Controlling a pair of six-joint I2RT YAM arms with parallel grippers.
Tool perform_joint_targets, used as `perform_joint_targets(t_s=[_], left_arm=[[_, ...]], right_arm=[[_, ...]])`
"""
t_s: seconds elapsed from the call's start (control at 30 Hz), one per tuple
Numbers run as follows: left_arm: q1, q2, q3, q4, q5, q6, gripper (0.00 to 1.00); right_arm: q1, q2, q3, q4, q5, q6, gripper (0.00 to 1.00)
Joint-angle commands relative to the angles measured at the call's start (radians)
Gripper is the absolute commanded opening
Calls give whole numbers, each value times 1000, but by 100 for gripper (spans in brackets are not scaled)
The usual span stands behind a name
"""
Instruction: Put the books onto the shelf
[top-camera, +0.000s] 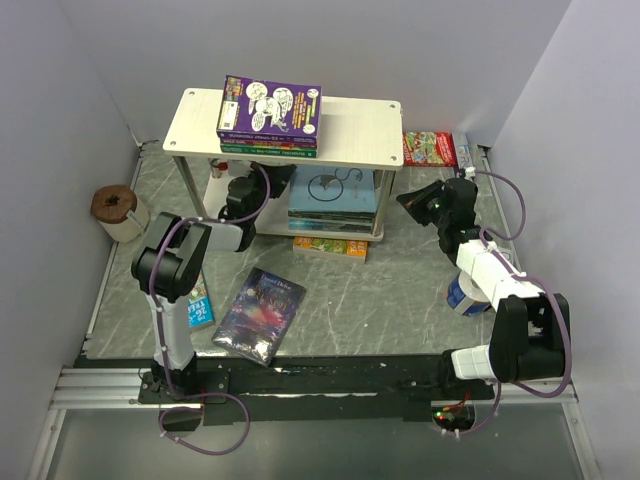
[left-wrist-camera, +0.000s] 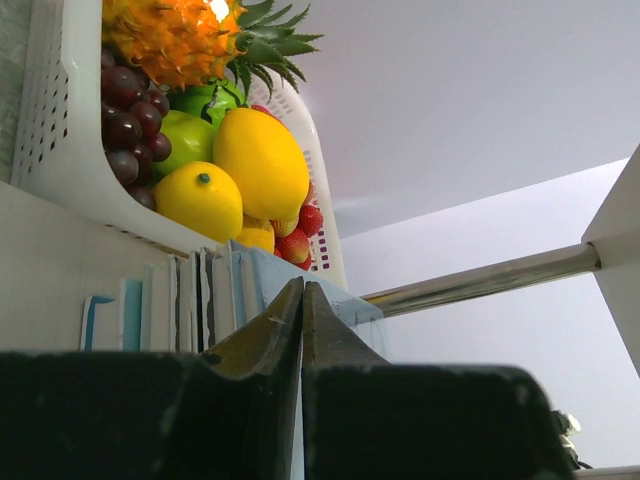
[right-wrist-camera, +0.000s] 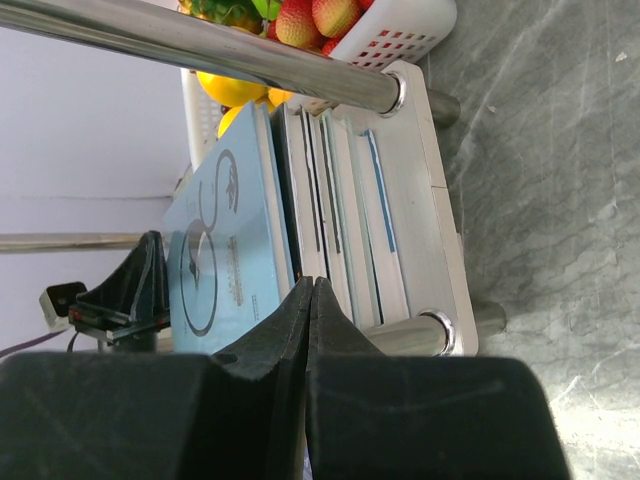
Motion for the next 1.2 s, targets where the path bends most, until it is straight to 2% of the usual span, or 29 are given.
perform_joint_targets(t_s=[0.0,0.5,0.6,0.63,0.73,0.87,0.93,0.97,1.13,1.17], left_arm=[[-21,32,53,-21,53,5,10],[-12,52,105,-50,56,19,12],[-6,29,82,-44,38,22,18],[-3,18,73,-47,32,25,24],[17,-46,15,-36,-14,30,32],[65,-150,-51,-76,-14,39,38],[81,-219,-100,-107,0,62,40],[83,-253,-123,-122,-11,76,41],[72,-487,-277,-264,-45,140,43],[65,-526,-297,-360,-83,142,43]], right_arm=[[-4,9,21,43,-13,-19,0],[-4,17,23,51,-35,-16,0],[-6,9,23,40,-27,-20,0],[-6,3,24,34,-15,-22,0],[-11,-14,30,5,8,-26,0],[-26,-50,32,-76,48,-31,0],[-40,-104,27,-137,135,-37,0],[-43,-133,-8,-183,161,-39,0],[-15,-368,-195,-185,197,-17,0],[0,-397,-238,-196,202,-28,0]])
